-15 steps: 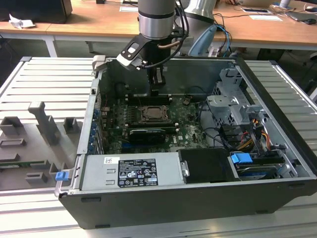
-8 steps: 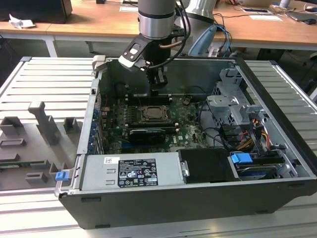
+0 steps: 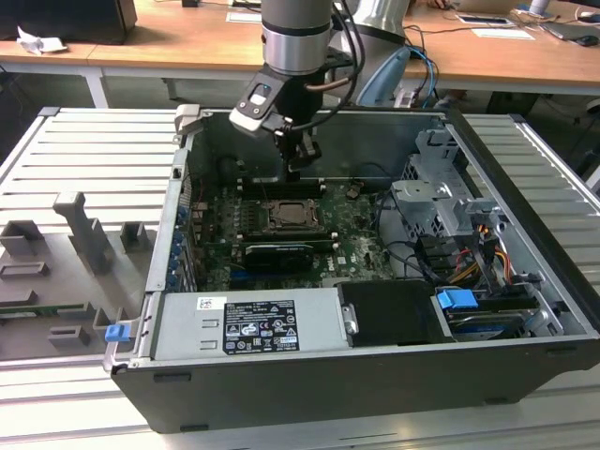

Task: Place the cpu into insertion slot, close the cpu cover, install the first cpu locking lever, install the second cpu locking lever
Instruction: 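Install the first cpu locking lever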

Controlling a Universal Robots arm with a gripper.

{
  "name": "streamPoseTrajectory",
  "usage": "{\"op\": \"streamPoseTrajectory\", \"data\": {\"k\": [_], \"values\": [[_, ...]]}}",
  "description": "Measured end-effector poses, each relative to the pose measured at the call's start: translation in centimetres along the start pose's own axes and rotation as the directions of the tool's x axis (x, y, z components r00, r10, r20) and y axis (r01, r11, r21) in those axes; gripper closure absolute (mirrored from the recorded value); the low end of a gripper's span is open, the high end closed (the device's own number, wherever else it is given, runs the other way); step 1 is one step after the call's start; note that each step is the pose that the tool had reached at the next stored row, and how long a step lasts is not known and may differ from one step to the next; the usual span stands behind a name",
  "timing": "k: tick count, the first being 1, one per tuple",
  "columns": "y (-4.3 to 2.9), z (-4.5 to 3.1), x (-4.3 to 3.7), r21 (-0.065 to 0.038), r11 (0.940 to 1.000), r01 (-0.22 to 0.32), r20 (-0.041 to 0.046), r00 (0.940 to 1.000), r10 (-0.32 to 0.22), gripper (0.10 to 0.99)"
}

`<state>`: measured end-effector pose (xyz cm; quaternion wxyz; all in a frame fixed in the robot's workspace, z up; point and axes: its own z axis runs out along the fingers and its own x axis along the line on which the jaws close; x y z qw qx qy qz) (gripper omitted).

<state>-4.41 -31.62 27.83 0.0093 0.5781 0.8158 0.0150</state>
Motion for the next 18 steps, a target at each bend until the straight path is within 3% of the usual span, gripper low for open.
{"op": "streamPoseTrajectory", "data": {"k": [6, 9, 11, 16, 18], "values": [[0.00, 0.03, 0.00, 0.000, 0.9946, 0.104, -0.0037, 0.9946, -0.104, 0.980], [0.00, 0.06, 0.00, 0.000, 0.9827, 0.185, -0.0066, 0.9827, -0.185, 0.980], [0.00, 0.07, 0.00, -0.001, 0.9696, 0.245, -0.0087, 0.9696, -0.245, 0.980], [0.00, 0.09, 0.00, -0.001, 0.9426, 0.334, -0.0119, 0.9426, -0.334, 0.980], [0.00, 0.09, 0.00, -0.002, 0.9197, 0.393, -0.0141, 0.9196, -0.393, 0.980]]}}
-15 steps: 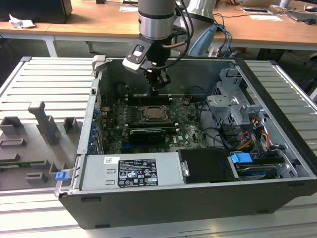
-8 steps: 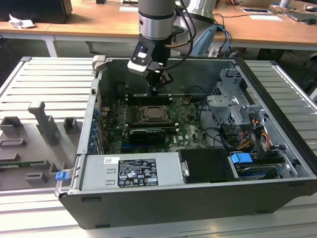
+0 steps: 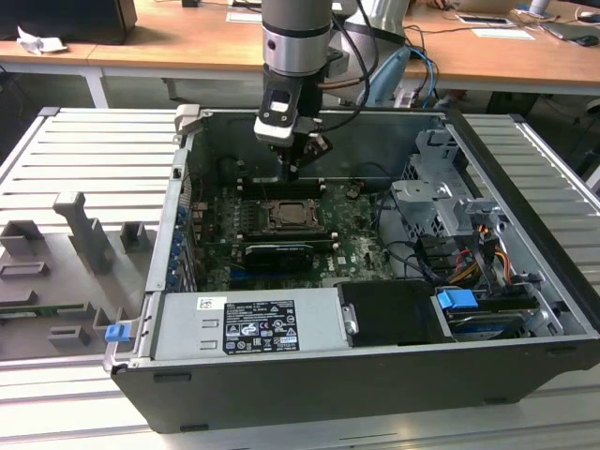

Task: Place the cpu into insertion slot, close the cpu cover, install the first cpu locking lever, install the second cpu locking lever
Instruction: 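Install the first cpu locking lever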

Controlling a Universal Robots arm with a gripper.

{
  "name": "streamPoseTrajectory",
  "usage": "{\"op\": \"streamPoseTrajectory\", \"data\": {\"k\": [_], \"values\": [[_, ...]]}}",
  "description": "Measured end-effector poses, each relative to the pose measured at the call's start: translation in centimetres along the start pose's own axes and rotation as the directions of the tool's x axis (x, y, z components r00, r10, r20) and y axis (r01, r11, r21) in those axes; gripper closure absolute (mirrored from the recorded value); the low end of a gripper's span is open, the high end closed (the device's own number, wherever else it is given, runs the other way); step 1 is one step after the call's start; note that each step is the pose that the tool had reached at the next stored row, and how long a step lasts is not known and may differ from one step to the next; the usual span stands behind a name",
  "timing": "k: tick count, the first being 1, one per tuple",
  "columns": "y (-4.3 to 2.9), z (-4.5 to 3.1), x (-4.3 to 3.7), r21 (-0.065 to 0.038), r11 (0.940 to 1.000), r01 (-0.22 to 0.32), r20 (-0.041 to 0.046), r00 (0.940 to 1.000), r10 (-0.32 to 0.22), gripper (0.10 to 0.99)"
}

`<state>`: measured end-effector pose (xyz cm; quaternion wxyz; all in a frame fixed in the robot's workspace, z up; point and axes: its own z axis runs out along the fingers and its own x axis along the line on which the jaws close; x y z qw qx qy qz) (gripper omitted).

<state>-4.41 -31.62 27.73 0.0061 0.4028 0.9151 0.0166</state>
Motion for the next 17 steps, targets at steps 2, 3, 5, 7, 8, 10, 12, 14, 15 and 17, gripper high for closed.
{"op": "streamPoseTrajectory", "data": {"k": [2, 3, 5, 7, 8, 10, 12, 14, 15, 17], "values": [[0.00, 0.00, 0.00, 0.000, 0.9993, 0.039, -0.0014, 0.9993, -0.039, 0.980], [0.00, 0.00, 0.00, 0.000, 0.9986, 0.053, -0.0019, 0.9986, -0.053, 0.980], [0.00, 0.00, 0.00, 0.000, 0.9968, 0.079, -0.0028, 0.9968, -0.079, 0.980], [0.00, 0.00, 0.00, 0.000, 0.9943, 0.107, -0.0038, 0.9943, -0.107, 0.980], [0.00, 0.00, 0.00, 0.000, 0.9935, 0.113, -0.0040, 0.9935, -0.113, 0.980], [0.00, 0.00, 0.00, 0.000, 0.9897, 0.143, -0.0051, 0.9897, -0.143, 0.980], [0.00, 0.00, 0.00, 0.000, 0.9875, 0.158, -0.0056, 0.9875, -0.158, 0.980], [0.00, 0.00, 0.00, 0.000, 0.9852, 0.171, -0.0061, 0.9852, -0.171, 0.980], [0.00, 0.00, 0.00, 0.000, 0.9840, 0.178, -0.0063, 0.9839, -0.178, 0.980], [0.00, 0.00, 0.00, 0.000, 0.9810, 0.194, -0.0069, 0.9810, -0.194, 0.980]]}}
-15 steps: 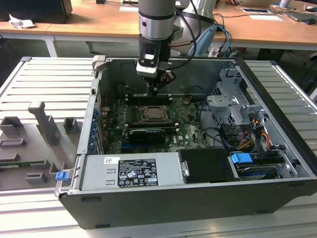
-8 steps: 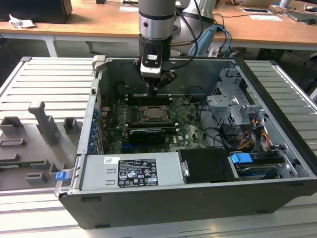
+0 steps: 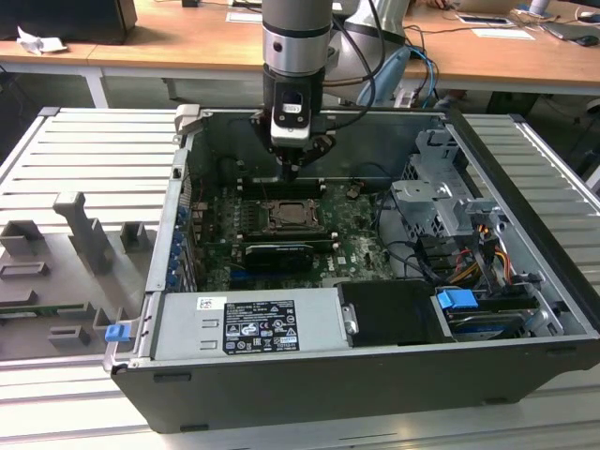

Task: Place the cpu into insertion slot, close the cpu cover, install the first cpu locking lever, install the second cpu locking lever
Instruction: 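Install the first cpu locking lever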

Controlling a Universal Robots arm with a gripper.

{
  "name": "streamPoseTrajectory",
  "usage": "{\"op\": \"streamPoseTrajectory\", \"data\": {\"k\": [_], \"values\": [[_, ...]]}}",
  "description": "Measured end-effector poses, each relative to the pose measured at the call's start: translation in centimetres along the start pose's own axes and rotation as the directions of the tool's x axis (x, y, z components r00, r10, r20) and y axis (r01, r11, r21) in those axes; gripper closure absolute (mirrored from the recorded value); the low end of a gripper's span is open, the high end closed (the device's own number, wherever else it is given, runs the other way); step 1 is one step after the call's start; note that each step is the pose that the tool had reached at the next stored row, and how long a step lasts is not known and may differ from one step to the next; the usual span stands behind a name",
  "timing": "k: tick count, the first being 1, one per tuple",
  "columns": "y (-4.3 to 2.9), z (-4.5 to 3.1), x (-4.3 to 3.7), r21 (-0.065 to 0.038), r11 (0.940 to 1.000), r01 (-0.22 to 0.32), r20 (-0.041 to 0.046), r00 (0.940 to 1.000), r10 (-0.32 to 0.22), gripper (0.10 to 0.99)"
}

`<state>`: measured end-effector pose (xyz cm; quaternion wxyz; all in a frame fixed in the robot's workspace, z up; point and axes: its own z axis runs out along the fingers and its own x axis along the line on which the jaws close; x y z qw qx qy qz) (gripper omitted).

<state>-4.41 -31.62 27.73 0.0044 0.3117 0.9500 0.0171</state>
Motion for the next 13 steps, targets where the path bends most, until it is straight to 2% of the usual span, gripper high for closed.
{"op": "streamPoseTrajectory", "data": {"k": [3, 7, 13], "values": [[0.00, 0.00, 0.00, 0.000, 0.9995, 0.031, -0.0011, 0.9995, -0.031, 0.980], [0.00, 0.00, 0.00, 0.000, 0.9961, 0.088, -0.0031, 0.9961, -0.088, 0.980], [0.00, 0.00, 0.00, 0.000, 0.9916, 0.130, -0.0046, 0.9916, -0.130, 0.980]]}}
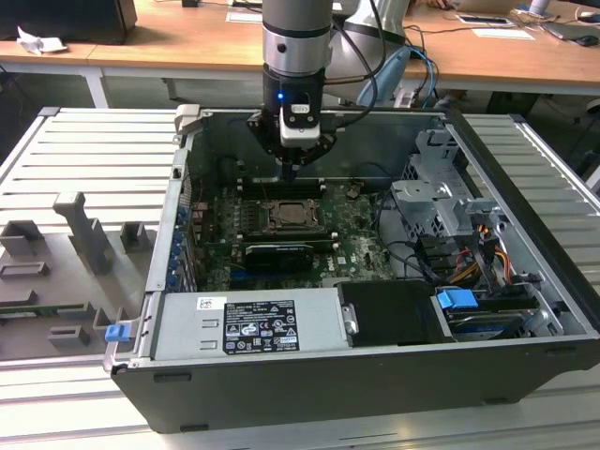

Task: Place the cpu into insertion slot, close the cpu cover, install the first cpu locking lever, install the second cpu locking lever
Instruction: 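Install the first cpu locking lever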

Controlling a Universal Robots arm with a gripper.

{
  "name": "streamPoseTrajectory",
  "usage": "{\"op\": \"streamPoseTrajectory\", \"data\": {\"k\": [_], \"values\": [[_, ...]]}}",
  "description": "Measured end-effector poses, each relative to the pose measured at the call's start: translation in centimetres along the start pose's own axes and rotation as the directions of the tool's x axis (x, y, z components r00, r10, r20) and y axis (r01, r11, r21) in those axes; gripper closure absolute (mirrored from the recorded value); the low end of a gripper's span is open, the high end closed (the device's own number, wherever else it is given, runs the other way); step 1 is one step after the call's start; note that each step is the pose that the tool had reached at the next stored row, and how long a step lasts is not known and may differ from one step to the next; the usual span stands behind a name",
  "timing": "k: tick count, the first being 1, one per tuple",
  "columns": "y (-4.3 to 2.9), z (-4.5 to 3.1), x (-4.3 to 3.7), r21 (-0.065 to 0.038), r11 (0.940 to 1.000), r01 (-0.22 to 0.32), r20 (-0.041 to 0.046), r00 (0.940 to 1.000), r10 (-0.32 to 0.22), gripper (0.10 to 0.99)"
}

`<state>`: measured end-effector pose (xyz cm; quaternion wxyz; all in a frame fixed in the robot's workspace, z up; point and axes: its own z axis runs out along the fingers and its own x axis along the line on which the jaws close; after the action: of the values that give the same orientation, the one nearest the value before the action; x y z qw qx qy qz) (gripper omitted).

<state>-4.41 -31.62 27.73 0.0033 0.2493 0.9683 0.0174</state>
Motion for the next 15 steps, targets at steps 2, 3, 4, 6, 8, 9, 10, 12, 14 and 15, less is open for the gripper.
{"op": "streamPoseTrajectory", "data": {"k": [2, 3, 4, 6, 8, 9, 10, 12, 14, 15], "values": [[0.00, 0.00, 0.00, 0.000, 1.0000, 0.008, -0.0003, 1.0000, -0.008, 0.980], [0.00, 0.00, 0.00, 0.000, 0.9999, 0.014, -0.0005, 0.9999, -0.014, 0.980], [0.00, 0.00, 0.00, 0.000, 0.9998, 0.018, -0.0006, 0.9998, -0.018, 0.980], [0.00, 0.00, 0.00, 0.000, 0.9997, 0.024, -0.0009, 0.9997, -0.024, 0.980], [0.00, 0.00, 0.00, 0.000, 0.9995, 0.033, -0.0012, 0.9995, -0.033, 0.980], [0.00, 0.00, 0.00, 0.000, 0.9993, 0.037, -0.0013, 0.9993, -0.037, 0.980], [0.00, 0.00, 0.00, 0.000, 0.9989, 0.046, -0.0016, 0.9989, -0.046, 0.980], [0.00, 0.00, 0.00, 0.000, 0.9985, 0.055, -0.0020, 0.9985, -0.055, 0.980], [0.00, 0.00, 0.00, 0.000, 0.9980, 0.064, -0.0023, 0.9980, -0.064, 0.980], [0.00, 0.00, 0.00, 0.000, 0.9976, 0.069, -0.0024, 0.9976, -0.069, 0.980]]}}
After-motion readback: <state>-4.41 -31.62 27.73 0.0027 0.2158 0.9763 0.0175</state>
